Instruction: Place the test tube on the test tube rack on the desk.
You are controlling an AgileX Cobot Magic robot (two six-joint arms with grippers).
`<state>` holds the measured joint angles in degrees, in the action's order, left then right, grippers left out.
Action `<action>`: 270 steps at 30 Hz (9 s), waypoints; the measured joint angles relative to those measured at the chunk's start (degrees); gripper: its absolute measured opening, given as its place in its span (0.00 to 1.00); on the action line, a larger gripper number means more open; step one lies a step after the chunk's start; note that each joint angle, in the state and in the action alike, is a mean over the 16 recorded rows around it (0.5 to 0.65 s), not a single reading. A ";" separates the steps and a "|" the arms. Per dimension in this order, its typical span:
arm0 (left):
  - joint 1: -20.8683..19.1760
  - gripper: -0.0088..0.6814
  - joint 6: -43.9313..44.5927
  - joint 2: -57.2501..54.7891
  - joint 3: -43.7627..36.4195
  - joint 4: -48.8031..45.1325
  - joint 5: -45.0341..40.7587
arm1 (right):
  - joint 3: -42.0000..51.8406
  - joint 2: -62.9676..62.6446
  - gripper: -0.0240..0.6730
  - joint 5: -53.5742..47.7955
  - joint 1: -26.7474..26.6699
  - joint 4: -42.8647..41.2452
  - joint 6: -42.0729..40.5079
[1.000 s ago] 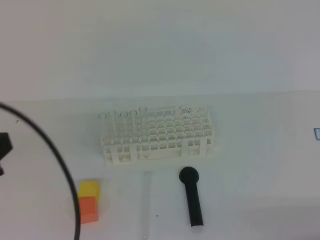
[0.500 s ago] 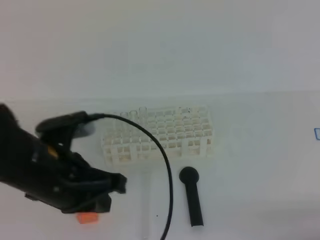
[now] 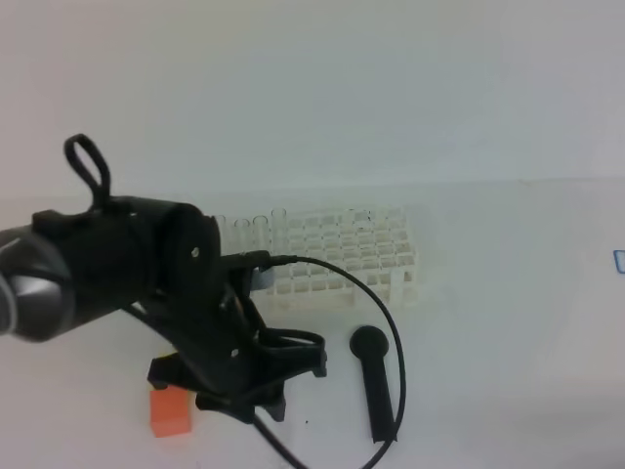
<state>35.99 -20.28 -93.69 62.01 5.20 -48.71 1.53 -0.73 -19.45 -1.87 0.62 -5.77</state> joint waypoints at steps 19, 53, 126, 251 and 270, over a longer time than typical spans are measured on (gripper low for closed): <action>4.11 0.44 -7.19 -16.78 10.65 -6.51 -5.12 | 0.00 0.00 0.03 0.00 0.00 0.00 0.00; 4.39 0.18 -0.65 -5.46 10.46 -10.04 4.37 | 0.00 0.00 0.03 0.00 0.00 0.00 0.00; 4.41 0.18 -0.21 15.18 -46.10 -36.75 108.53 | -21.13 21.21 0.03 -15.84 -13.87 70.78 -73.14; 4.49 0.01 -80.60 58.76 -42.28 -85.98 81.72 | -49.24 60.89 0.21 -17.16 -26.16 81.77 -101.54; 4.49 0.01 -85.85 65.15 -40.40 -89.37 21.51 | -41.97 59.51 0.21 -14.54 -26.16 88.01 -105.58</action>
<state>40.47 -106.12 -28.54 21.61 -84.17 -27.21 -40.44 58.78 -33.98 -28.03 88.63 -111.35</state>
